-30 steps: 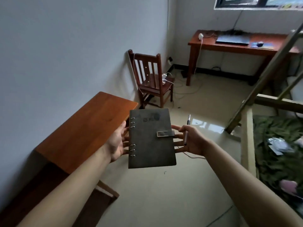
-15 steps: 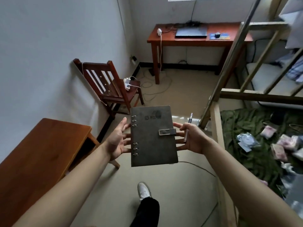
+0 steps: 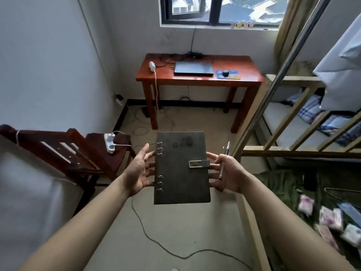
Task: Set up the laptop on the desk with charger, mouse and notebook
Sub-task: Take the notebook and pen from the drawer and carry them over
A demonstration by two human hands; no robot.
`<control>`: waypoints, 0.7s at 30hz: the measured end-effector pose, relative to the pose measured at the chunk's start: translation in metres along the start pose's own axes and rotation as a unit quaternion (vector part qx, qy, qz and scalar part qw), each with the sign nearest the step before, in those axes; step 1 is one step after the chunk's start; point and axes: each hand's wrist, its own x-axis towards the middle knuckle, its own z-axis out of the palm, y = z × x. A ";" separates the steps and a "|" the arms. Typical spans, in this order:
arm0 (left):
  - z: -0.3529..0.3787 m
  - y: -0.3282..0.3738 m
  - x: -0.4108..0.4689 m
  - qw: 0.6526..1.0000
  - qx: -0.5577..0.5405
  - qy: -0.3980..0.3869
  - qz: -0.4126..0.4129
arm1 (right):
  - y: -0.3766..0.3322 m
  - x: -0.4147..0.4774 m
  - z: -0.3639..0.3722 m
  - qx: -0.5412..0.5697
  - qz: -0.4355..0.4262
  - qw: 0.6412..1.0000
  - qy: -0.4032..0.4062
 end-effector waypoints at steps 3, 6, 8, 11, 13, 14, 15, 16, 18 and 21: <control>0.017 0.040 0.055 1.000 0.020 -0.020 -0.007 | -0.041 0.026 -0.016 0.012 -0.006 1.000 0.023; 0.037 0.076 0.122 0.999 0.027 -0.039 -0.015 | -0.086 0.069 -0.044 0.024 -0.010 0.999 0.034; 0.050 0.099 0.167 0.998 0.036 -0.047 -0.017 | -0.114 0.103 -0.064 0.026 -0.018 0.999 0.036; 0.072 0.140 0.247 0.997 0.055 -0.046 -0.017 | -0.159 0.173 -0.099 0.027 -0.026 0.999 0.039; 0.086 0.168 0.285 0.997 0.067 -0.039 -0.016 | -0.189 0.210 -0.113 0.026 -0.032 0.999 0.033; 0.092 0.185 0.308 0.997 0.070 -0.031 -0.019 | -0.207 0.232 -0.122 0.031 -0.030 0.999 0.028; 0.100 0.206 0.333 0.997 0.073 -0.027 -0.026 | -0.230 0.252 -0.129 0.038 -0.026 0.999 0.026; 0.105 0.223 0.352 0.996 0.078 -0.025 -0.027 | -0.249 0.270 -0.136 0.039 -0.027 0.999 0.020; 0.114 0.262 0.391 0.996 0.082 -0.026 -0.019 | -0.293 0.305 -0.146 0.030 -0.036 0.999 0.003; 0.124 0.310 0.441 0.997 0.075 -0.017 -0.010 | -0.349 0.354 -0.157 0.012 -0.045 0.999 0.002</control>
